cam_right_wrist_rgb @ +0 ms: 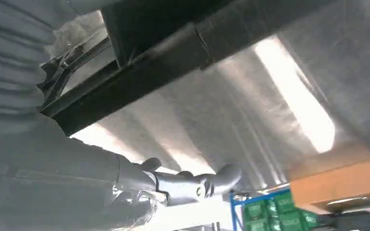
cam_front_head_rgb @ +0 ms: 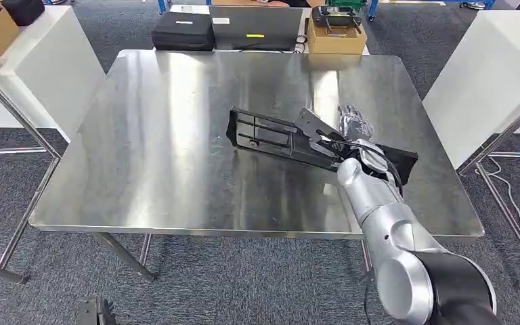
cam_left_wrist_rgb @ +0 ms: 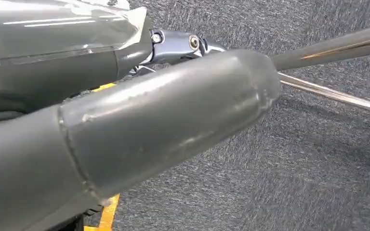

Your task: Take the parts from the cabinet and place them on the table.

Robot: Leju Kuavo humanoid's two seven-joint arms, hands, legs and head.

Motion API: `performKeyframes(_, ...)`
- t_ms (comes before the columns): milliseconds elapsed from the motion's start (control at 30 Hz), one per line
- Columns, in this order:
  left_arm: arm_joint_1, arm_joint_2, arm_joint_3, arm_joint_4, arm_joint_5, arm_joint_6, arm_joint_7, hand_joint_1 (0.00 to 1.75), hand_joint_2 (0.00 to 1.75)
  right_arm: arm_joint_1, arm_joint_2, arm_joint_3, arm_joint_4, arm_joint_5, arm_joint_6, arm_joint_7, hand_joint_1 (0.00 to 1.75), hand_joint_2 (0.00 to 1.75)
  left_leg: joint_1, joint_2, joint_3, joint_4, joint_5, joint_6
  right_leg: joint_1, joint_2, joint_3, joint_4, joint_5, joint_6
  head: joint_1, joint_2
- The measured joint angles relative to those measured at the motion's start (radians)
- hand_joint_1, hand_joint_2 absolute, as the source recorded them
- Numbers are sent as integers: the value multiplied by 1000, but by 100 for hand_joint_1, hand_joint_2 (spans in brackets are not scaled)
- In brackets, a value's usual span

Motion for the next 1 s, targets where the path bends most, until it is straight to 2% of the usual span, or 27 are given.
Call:
performKeyframes(200, -1, 0, 9, 0, -10, -2, 1, 0, 0, 0, -10, -11, 0, 16, -14, 6, 0, 175, 0, -1, 0, 0, 0, 0, 0, 0, 0, 0, 0, 0, 0, 0)
performKeyframes(300, -1, 0, 14, 0, -16, -2, 1, 0, 0, -2, -16, -13, 0, 30, -45, 14, 0, 175, -1, -1, 0, 0, 0, 0, 0, -1, 0, 0, 0, 0, 0, 0)
performKeyframes(600, 0, 0, 30, 0, -20, -1, -5, 0, 0, 16, -36, -15, -40, 143, -281, 92, 0, 175, -2, 1, -5, 0, 1, 2, 0, 0, -4, 1, 2, 2, 0, 0)
performKeyframes(733, 1, 0, 47, 0, -24, -2, -10, 0, 0, 7, -40, -15, -82, 168, -327, 86, 0, 175, -2, 1, -6, 0, 1, 2, 0, 0, -5, 1, 2, 2, 0, 0)
performKeyframes(900, 1, 0, 63, 0, -39, -2, -11, 0, 0, -12, -37, -13, -139, 171, -359, 51, 0, 175, -2, 1, -9, 0, 1, 2, 0, 0, -7, 1, 2, 2, 0, 0)
performKeyframes(967, 1, -1, 71, 0, -40, -9, -20, 0, 0, -16, -27, -15, -163, 118, -370, -18, 0, 175, -2, 1, -10, 0, 1, 2, 0, 0, -7, 1, 2, 2, 0, 0)
performKeyframes(1000, 1, -2, 75, 0, -40, -12, -28, 0, 0, -16, -16, -23, -179, 57, -380, -86, 0, 175, -2, 1, -10, 0, 1, 2, 0, 0, -7, 2, 2, 2, 0, 0)
